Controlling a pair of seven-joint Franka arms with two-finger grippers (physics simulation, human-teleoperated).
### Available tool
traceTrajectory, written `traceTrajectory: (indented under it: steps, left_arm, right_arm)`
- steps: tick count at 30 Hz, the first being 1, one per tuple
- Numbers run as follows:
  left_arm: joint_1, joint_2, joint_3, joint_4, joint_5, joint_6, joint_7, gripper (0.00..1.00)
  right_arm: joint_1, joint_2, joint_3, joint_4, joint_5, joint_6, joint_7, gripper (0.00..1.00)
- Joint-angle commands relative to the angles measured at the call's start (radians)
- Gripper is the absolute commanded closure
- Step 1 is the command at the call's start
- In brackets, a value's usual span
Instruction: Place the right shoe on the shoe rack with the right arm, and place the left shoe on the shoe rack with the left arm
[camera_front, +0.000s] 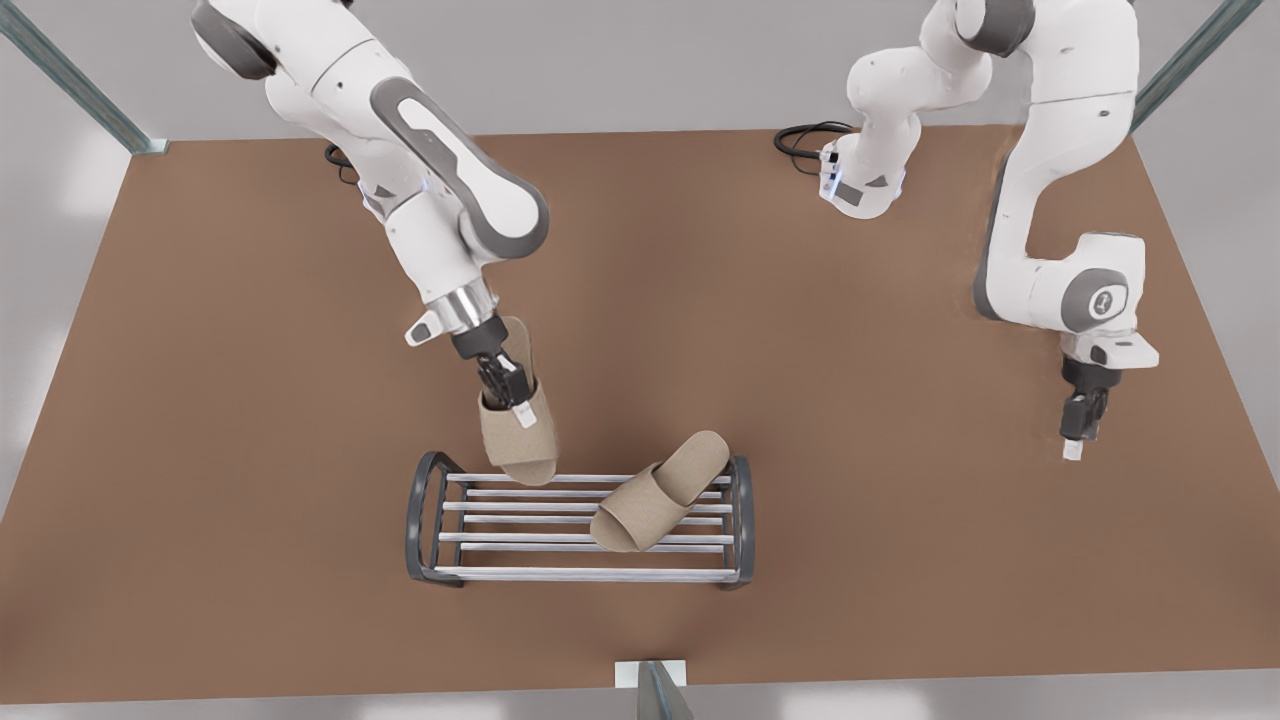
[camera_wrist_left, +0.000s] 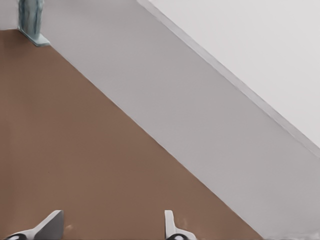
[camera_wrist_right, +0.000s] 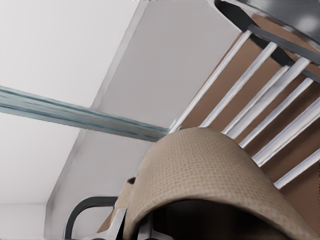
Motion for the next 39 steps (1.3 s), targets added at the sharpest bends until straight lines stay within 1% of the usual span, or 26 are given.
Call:
traceTrajectory:
  steps: [1,2,3,4,5,6,8,11,15,21,22,23,24,26,27,28,29,30,31,32,33,34,35,36,37,39]
  left_arm:
    - [-0.051,-0.098,0.039,0.016,1.021,-0.987,-0.363,0.00]
    - [-0.109,-0.136,0.006,0.029,1.188,-0.974,-0.851,0.00]
    - [-0.116,-0.149,-0.070,0.100,1.311,-1.041,-1.232,0.00]
    - [-0.116,-0.136,-0.091,0.236,1.360,-1.199,-1.424,0.00]
    - [-0.116,-0.112,-0.094,0.353,1.374,-1.337,-1.452,0.00]
    - [-0.120,-0.103,-0.134,0.379,1.428,-1.349,-1.475,0.00]
    - [-0.127,-0.112,-0.142,0.425,1.417,-1.345,-1.652,0.00]
    - [-0.127,-0.145,-0.172,0.424,1.427,-1.354,-1.655,0.00]
    - [-0.127,-0.159,-0.171,0.424,1.427,-1.358,-1.641,0.00]
    - [-0.127,-0.167,-0.162,0.422,1.427,-1.377,-1.638,0.00]
    - [-0.127,-0.170,-0.162,0.424,1.422,-1.374,-1.644,0.00]
    - [-0.127,-0.175,-0.165,0.425,1.417,-1.362,-1.658,0.00]
    - [-0.127,-0.182,-0.165,0.444,1.420,-1.360,-1.647,0.00]
    - [-0.127,-0.181,-0.163,0.459,1.428,-1.372,-1.644,0.00]
    - [-0.127,-0.172,-0.159,0.494,1.428,-1.403,-1.612,0.00]
    - [-0.125,-0.133,-0.154,0.549,1.425,-1.504,-1.479,0.00]
    - [-0.125,-0.138,-0.149,0.551,1.434,-1.524,-1.443,0.00]
    - [-0.125,-0.139,-0.149,0.551,1.443,-1.526,-1.431,0.00]
    - [-0.127,-0.144,-0.151,0.553,1.491,-1.535,-1.351,0.00]
    - [-0.127,-0.133,-0.151,0.569,1.561,-1.547,-1.155,0.00]
    - [-0.154,-0.130,-0.153,0.573,1.594,-1.547,-1.155,0.00]
    - [-0.180,-0.127,-0.149,0.576,1.598,-1.544,-1.164,0.00]
    - [-0.203,-0.051,-0.122,0.663,1.600,-1.556,-1.158,0.00]
    - [-0.220,0.028,-0.096,0.752,1.598,-1.607,-1.155,0.00]
    - [-0.219,0.035,-0.096,0.757,1.598,-1.615,-1.156,0.00]
    - [-0.219,0.060,-0.094,0.770,1.600,-1.641,-1.165,0.00]
  right_arm:
    - [0.027,0.033,-0.034,0.003,-0.140,0.028,0.093,0.79]
    - [0.036,0.046,-0.040,0.015,-0.141,0.032,0.093,0.79]
    - [0.038,0.061,-0.040,0.029,-0.154,0.032,0.093,0.79]
    - [0.039,0.072,-0.044,0.031,-0.170,0.034,0.093,0.77]
    - [0.050,0.078,-0.061,0.048,-0.170,0.029,0.093,0.27]
    - [0.070,0.095,-0.081,0.074,-0.170,0.031,0.093,0.00]
    - [0.070,0.098,-0.086,0.074,-0.172,0.031,0.093,0.00]
    - [0.070,0.102,-0.086,0.075,-0.172,0.022,0.093,0.00]
    - [0.071,0.122,-0.087,0.078,-0.193,0.019,0.093,0.00]
    - [0.085,0.148,-0.116,0.140,-0.200,-0.020,0.093,0.00]
    - [0.085,0.141,-0.115,0.140,-0.190,-0.021,0.107,0.00]
    - [0.081,0.090,-0.124,0.137,-0.163,-0.075,0.110,0.00]
    - [0.077,0.023,-0.158,0.123,-0.065,-0.159,0.107,0.00]
    - [0.047,-0.079,-0.198,0.084,0.050,-0.279,0.131,0.00]
    - [0.007,-0.126,-0.251,0.066,0.031,-0.423,0.143,0.00]
    - [-0.021,-0.163,-0.302,0.043,-0.095,-0.559,0.145,0.00]
    - [-0.035,-0.194,-0.418,0.051,-0.326,-0.791,0.169,0.00]
    - [-0.036,-0.207,-0.526,0.106,-0.648,-1.007,0.260,0.00]
    - [-0.036,-0.253,-0.587,0.118,-0.807,-1.127,0.272,0.00]
    - [-0.041,-0.270,-0.678,0.132,-0.974,-1.280,0.245,0.00]
    - [-0.044,-0.264,-0.707,0.161,-1.031,-1.348,0.213,0.00]
    - [-0.045,-0.243,-0.762,0.201,-1.085,-1.437,0.193,0.00]
    - [-0.044,-0.163,-0.790,0.337,-1.224,-1.622,-0.011,0.00]
    - [-0.045,-0.139,-0.790,0.410,-1.269,-1.748,-0.025,0.00]
    - [-0.058,-0.129,-0.790,0.425,-1.281,-1.781,-0.016,0.00]
    - [-0.125,-0.129,-0.686,0.451,-1.315,-1.822,0.085,0.00]
